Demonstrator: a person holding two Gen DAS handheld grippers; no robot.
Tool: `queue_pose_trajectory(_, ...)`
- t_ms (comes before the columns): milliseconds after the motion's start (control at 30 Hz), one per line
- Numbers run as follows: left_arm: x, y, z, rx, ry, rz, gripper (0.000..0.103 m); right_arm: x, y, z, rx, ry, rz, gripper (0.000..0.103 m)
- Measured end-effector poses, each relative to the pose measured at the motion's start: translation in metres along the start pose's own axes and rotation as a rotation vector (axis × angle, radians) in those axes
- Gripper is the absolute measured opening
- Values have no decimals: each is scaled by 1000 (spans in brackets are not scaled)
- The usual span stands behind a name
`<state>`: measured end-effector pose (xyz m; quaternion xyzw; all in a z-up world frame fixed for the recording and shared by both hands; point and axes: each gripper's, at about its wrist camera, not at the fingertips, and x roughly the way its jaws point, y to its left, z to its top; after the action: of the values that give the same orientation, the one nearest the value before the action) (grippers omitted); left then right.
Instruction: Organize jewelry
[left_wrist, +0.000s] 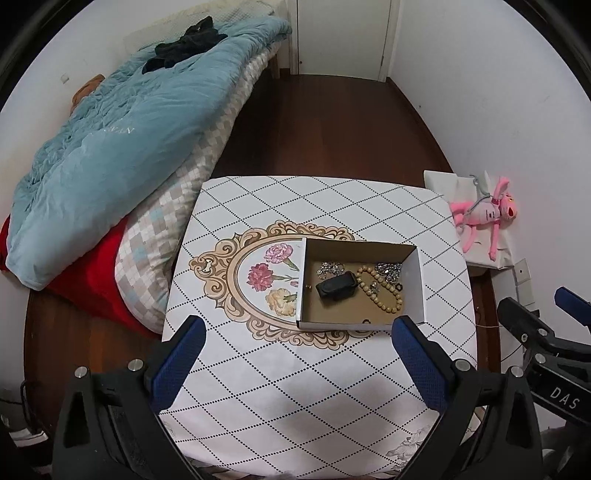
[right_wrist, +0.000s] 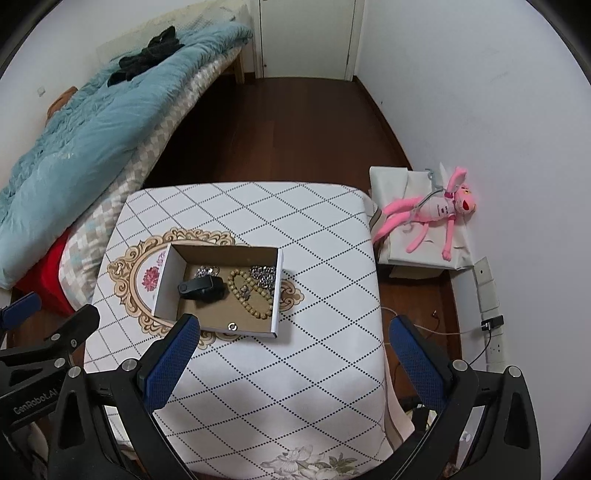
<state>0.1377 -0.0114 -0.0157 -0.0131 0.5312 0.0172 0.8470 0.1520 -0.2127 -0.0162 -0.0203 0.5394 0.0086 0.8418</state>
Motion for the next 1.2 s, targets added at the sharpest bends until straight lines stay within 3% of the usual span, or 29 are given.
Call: queue_pose_trajectory(1200, 7, 6, -2, -4, 12, 31, 103, 4, 0, -5, -14, 29, -13, 103)
